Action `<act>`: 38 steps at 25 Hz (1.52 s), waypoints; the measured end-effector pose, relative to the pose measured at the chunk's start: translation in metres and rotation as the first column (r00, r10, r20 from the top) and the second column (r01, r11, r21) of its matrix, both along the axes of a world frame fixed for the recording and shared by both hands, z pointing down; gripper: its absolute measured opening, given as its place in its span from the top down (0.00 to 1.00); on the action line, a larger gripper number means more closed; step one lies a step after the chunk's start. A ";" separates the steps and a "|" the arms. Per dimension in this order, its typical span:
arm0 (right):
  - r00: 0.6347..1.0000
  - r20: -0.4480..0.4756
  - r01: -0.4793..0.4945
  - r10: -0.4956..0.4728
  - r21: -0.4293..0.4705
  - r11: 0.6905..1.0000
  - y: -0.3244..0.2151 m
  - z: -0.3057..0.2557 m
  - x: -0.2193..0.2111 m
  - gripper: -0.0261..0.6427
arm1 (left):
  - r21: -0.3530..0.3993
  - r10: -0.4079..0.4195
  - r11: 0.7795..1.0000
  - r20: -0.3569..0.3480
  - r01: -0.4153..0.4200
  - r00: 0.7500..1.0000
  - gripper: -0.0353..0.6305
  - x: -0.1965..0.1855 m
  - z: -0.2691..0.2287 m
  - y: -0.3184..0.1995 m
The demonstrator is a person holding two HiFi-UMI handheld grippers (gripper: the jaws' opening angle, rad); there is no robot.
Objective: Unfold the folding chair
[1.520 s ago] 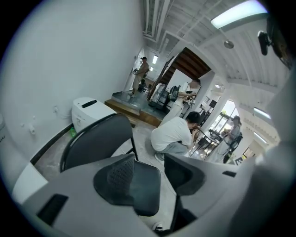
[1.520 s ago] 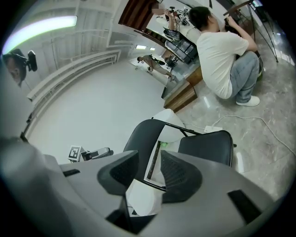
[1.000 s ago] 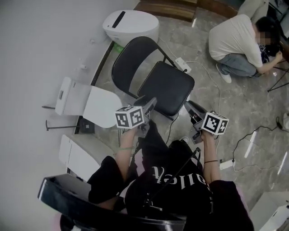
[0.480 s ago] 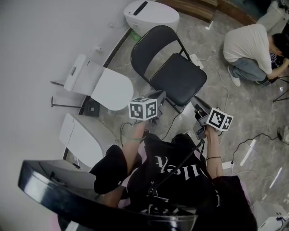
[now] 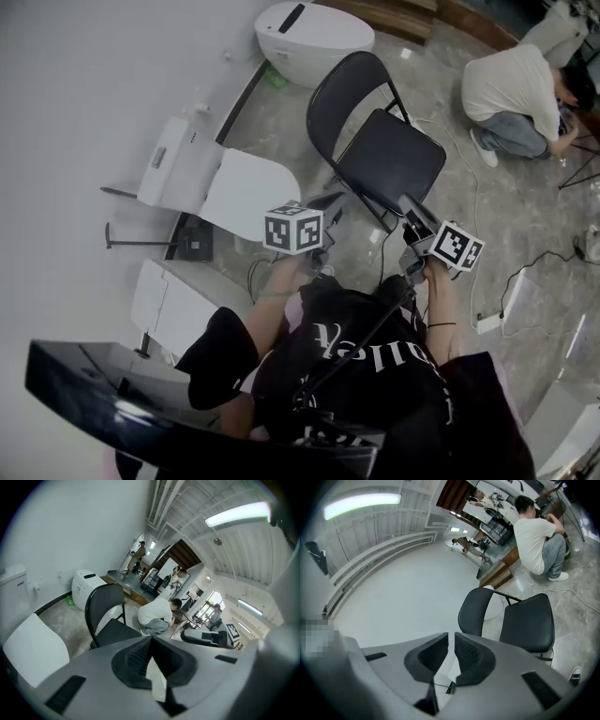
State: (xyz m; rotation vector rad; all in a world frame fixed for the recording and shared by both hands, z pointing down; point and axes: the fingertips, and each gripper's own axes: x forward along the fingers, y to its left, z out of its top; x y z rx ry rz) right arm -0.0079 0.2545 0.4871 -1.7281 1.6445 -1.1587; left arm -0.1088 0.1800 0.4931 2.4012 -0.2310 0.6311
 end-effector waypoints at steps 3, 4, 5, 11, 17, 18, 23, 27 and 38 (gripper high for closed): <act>0.994 -0.014 -0.109 0.109 0.004 0.994 -0.002 -0.006 -0.032 0.89 | -0.008 0.076 0.997 -0.045 -0.076 0.996 0.94 -0.027 -0.012 -0.020; 0.991 -0.010 -0.136 0.136 0.003 0.991 -0.002 -0.008 -0.041 0.90 | 0.000 0.104 0.995 -0.050 -0.104 0.993 0.94 -0.032 -0.015 -0.025; 0.988 -0.007 -0.157 0.157 -0.008 0.988 -0.001 -0.008 -0.050 0.90 | 0.008 0.129 0.992 -0.051 -0.129 0.990 0.94 -0.036 -0.019 -0.028; 0.974 0.001 -0.226 0.226 -0.004 0.974 0.023 -0.014 -0.094 0.92 | 0.022 0.220 0.975 -0.089 -0.219 0.971 0.94 -0.052 -0.039 -0.002; 0.970 -0.047 -0.241 0.240 0.001 0.971 0.074 -0.026 -0.113 0.92 | 0.016 0.223 0.975 -0.092 -0.223 0.970 0.94 -0.067 -0.037 0.055; 0.968 -0.069 -0.241 0.239 -0.009 0.971 0.086 -0.027 -0.113 0.92 | 0.018 0.214 0.977 -0.099 -0.213 0.972 0.94 -0.067 -0.040 0.066; 0.971 -0.120 -0.211 0.204 -0.045 0.976 0.150 -0.029 -0.128 0.92 | 0.040 0.187 0.982 -0.095 -0.184 0.978 0.94 -0.069 -0.048 0.133; 0.980 -0.136 -0.155 0.147 -0.050 0.987 0.197 -0.026 -0.142 0.92 | 0.053 0.151 0.988 -0.105 -0.146 0.983 0.94 -0.077 -0.051 0.192; 0.982 -0.183 -0.051 0.043 -0.039 0.998 0.265 -0.029 -0.153 0.94 | 0.047 0.082 0.996 -0.096 -0.078 0.992 0.94 -0.101 -0.045 0.290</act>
